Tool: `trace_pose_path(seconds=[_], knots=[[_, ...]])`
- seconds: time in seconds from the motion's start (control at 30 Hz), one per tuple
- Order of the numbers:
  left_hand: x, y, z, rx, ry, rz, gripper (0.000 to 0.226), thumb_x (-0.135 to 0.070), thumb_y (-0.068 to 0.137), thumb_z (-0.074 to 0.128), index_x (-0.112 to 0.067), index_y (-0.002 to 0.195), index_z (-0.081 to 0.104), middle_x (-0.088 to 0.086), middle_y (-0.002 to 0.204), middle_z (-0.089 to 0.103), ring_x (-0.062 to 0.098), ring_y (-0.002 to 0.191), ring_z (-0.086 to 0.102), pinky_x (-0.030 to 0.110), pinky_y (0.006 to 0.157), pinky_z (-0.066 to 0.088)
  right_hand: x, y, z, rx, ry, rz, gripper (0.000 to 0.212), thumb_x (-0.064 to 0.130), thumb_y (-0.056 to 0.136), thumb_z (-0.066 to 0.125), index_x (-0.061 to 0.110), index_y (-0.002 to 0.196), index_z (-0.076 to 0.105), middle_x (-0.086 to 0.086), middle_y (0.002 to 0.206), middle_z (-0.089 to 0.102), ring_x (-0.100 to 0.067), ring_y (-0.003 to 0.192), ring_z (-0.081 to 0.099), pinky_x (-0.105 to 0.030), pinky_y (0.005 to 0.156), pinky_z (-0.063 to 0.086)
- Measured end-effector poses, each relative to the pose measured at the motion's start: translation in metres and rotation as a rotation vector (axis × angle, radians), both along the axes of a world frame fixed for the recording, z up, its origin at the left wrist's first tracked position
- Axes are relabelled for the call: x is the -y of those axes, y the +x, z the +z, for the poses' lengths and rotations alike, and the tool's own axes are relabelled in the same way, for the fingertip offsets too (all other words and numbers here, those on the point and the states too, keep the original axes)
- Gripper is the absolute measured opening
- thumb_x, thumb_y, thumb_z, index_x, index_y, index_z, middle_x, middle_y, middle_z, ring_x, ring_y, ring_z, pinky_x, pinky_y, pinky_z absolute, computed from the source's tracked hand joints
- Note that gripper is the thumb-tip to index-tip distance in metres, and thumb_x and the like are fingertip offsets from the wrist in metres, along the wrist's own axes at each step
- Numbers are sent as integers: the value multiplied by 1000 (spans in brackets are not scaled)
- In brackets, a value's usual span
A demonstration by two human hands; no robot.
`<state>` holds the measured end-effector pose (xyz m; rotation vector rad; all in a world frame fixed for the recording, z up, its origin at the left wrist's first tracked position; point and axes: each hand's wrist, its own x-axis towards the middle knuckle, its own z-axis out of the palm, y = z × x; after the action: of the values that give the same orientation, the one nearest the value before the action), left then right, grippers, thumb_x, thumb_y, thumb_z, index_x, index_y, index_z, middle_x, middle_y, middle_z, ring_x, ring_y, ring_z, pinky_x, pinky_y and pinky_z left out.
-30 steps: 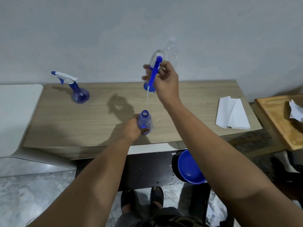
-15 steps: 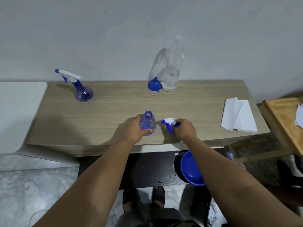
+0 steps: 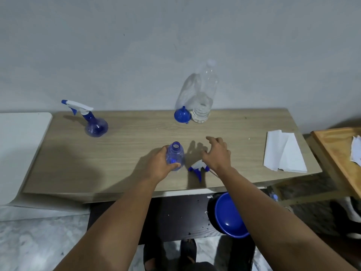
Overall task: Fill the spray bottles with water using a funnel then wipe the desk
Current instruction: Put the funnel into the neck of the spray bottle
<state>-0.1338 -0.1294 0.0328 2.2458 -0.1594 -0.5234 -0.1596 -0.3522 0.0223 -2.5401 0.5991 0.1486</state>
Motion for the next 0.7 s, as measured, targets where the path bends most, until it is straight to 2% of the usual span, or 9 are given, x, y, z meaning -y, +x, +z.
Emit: trace_pose_path(seconds=[0.1, 0.17, 0.23, 0.27, 0.37, 0.4, 0.47, 0.57, 0.7], knots=[[3, 22, -5, 7, -6, 15, 61, -30, 75, 85, -23, 128, 55, -12, 105, 60, 14, 99, 62, 23, 75, 38, -9, 60, 13, -8, 16, 117, 61, 32, 94, 65, 19, 151, 50, -12, 148, 50, -34, 135, 50, -49, 107, 48], [4, 39, -7, 21, -17, 23, 62, -28, 76, 85, -21, 129, 54, -12, 104, 59, 16, 101, 61, 20, 74, 37, -18, 104, 18, -53, -3, 208, 63, 30, 94, 65, 16, 152, 47, -14, 147, 50, -35, 132, 54, -48, 105, 50], [3, 59, -10, 29, -29, 31, 63, -25, 77, 84, -20, 133, 53, -12, 105, 57, 14, 99, 59, 7, 66, 34, -30, 144, 17, -89, -58, 297, 61, 23, 92, 65, 13, 149, 46, -15, 142, 50, -37, 127, 57, -47, 100, 52], [3, 68, -11, 40, -12, 33, 62, -25, 78, 83, -20, 133, 54, -12, 104, 56, 12, 95, 56, 5, 63, 34, -35, 161, 15, -111, -98, 337, 60, 20, 91, 66, 12, 147, 46, -15, 141, 48, -38, 126, 57, -48, 98, 53], [3, 91, -17, 31, 4, 53, 58, -27, 77, 84, -19, 126, 56, -6, 105, 62, 13, 92, 56, 14, 59, 33, -48, 198, 5, -190, -265, 412, 61, 19, 91, 69, 9, 145, 43, -16, 143, 42, -40, 132, 48, -54, 101, 51], [3, 95, -20, 22, 0, 55, 58, -26, 76, 85, -19, 126, 56, -5, 106, 63, 13, 91, 57, 12, 58, 35, -50, 205, 3, -216, -308, 420, 63, 22, 92, 68, 9, 147, 41, -16, 144, 40, -41, 134, 45, -54, 103, 50], [3, 100, -25, 2, -19, 55, 62, -26, 75, 86, -22, 129, 55, -7, 107, 64, 14, 92, 59, 11, 64, 40, -51, 215, -2, -274, -352, 426, 64, 26, 95, 65, 7, 150, 39, -18, 148, 37, -42, 137, 41, -55, 107, 47], [3, 102, -30, 1, -50, 64, 67, -29, 72, 87, -26, 131, 54, -7, 114, 68, 17, 100, 63, 29, 79, 48, -49, 220, -8, -288, -420, 438, 59, 21, 96, 64, 7, 149, 42, -17, 147, 39, -40, 136, 44, -53, 106, 48], [2, 103, -32, -7, -77, 66, 70, -31, 69, 89, -29, 130, 54, -8, 118, 68, 17, 103, 64, 37, 90, 52, -47, 222, -13, -360, -442, 404, 70, 18, 87, 78, 13, 150, 46, -16, 144, 41, -39, 135, 47, -51, 102, 53]])
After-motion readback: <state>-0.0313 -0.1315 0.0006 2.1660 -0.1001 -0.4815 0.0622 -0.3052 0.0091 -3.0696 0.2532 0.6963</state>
